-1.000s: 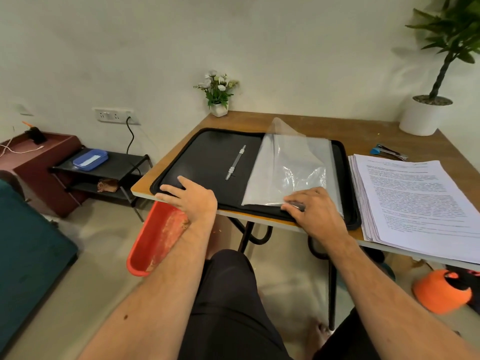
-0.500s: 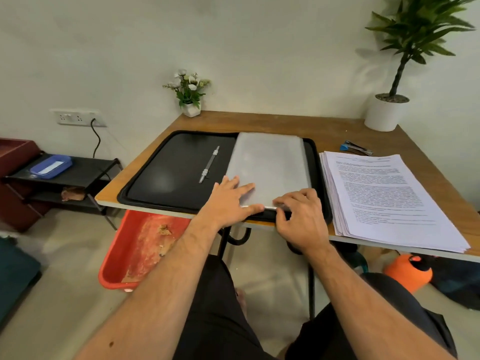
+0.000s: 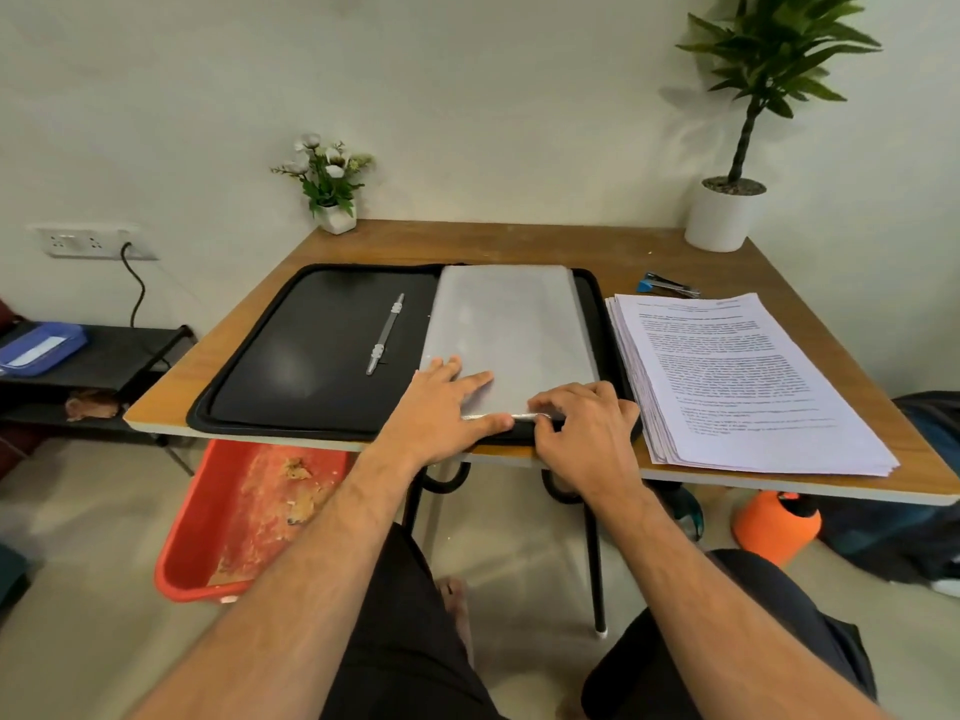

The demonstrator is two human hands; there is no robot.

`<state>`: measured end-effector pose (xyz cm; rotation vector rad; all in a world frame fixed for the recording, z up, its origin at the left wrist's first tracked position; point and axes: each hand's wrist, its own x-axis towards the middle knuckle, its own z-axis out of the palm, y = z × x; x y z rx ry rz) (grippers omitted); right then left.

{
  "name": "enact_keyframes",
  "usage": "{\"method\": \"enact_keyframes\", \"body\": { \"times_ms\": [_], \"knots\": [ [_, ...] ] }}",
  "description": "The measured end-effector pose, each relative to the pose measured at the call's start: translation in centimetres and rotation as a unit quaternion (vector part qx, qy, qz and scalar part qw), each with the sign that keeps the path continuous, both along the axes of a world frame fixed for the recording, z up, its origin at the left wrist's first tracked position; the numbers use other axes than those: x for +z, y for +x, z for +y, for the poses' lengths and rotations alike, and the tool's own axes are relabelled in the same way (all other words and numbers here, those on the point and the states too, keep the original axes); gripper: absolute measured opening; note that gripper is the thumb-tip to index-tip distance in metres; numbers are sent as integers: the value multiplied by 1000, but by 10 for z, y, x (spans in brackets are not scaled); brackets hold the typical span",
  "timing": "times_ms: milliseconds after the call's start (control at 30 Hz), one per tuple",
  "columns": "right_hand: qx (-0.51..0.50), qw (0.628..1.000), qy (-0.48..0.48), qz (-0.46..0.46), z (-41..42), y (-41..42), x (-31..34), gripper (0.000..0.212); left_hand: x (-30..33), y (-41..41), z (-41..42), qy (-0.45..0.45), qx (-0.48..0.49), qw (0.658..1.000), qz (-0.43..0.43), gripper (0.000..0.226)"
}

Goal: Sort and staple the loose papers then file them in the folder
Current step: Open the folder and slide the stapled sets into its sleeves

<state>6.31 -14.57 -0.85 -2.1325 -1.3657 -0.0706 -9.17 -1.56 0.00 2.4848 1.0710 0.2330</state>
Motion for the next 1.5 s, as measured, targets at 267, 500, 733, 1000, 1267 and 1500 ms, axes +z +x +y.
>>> {"method": "enact_keyframes", "body": {
  "times_ms": [267, 500, 733, 1000, 1267, 1500],
  "knots": [
    [35, 995, 20, 91, -5, 19, 15, 27, 15, 62, -17, -9, -42, 993, -107, 54],
    [-7, 989, 74, 129, -25, 75, 37, 28, 30, 133, -44, -74, -79, 979, -172, 27],
    [-114, 990, 30, 83, -43, 138, 33, 32, 14, 193, -36, -19, 2, 985, -171, 30],
    [-140, 983, 6, 118, -55, 179, 24, 28, 25, 241, -4, 2, 88, 976, -201, 36],
    [-158, 964, 96, 190, -56, 194, 23, 22, 6, 286, 19, 52, 88, 985, -141, 42],
    [-165, 967, 77, 177, -56, 199, 8, 20, -8, 292, 20, 32, 44, 984, -168, 51]
  ]
}}
